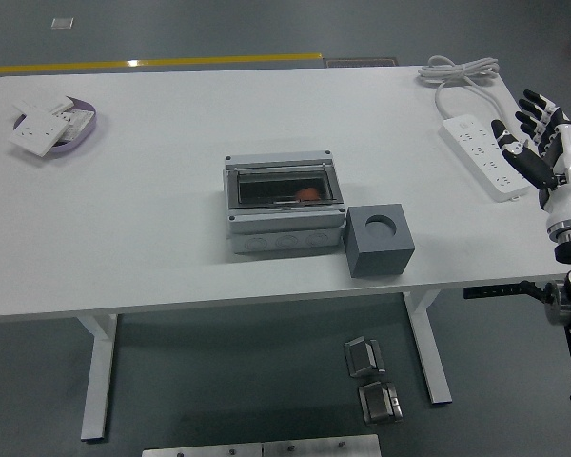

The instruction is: Pick up the cylinder from the cube,place it in the box,flap close box

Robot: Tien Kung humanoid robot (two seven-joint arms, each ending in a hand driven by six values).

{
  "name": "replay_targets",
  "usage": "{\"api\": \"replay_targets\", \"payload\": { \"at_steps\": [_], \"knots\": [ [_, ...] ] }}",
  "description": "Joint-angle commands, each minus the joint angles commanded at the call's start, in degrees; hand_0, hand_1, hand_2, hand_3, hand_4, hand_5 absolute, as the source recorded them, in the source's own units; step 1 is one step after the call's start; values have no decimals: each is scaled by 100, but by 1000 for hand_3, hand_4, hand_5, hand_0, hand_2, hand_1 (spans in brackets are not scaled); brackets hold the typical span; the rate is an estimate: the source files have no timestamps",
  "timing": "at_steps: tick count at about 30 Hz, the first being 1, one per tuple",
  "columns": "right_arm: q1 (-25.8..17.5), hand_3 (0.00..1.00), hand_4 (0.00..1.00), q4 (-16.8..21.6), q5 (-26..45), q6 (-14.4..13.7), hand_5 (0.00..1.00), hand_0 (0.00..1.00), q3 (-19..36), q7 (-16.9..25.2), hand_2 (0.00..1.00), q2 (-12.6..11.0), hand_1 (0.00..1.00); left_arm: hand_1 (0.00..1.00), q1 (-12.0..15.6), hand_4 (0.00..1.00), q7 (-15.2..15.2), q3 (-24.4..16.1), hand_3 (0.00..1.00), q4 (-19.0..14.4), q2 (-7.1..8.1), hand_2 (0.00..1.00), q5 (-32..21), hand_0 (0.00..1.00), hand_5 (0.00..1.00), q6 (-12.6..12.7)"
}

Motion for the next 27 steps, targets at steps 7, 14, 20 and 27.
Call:
{"api": "replay_targets", "payload": {
  "at_steps": [7,14,20,27],
  "knots": [
    [0,998,998,-17,-16,-11,913,998,54,-10,991,-11,998,619,-4,674,4,-20,611,0,-2,574,17,596,297,-1],
    [10,998,998,27,-77,32,998,998,66,-64,998,-34,998,620,-2,673,8,-23,611,0,-11,574,16,596,297,3],
    [2,998,998,9,-50,-154,998,998,83,-101,998,-15,998,619,-5,674,6,-23,611,0,-22,575,11,596,301,2],
    [-3,998,998,16,-216,-503,998,998,150,-177,998,-9,998,621,-4,674,6,-26,611,0,-30,575,13,596,301,0]
  ]
}}
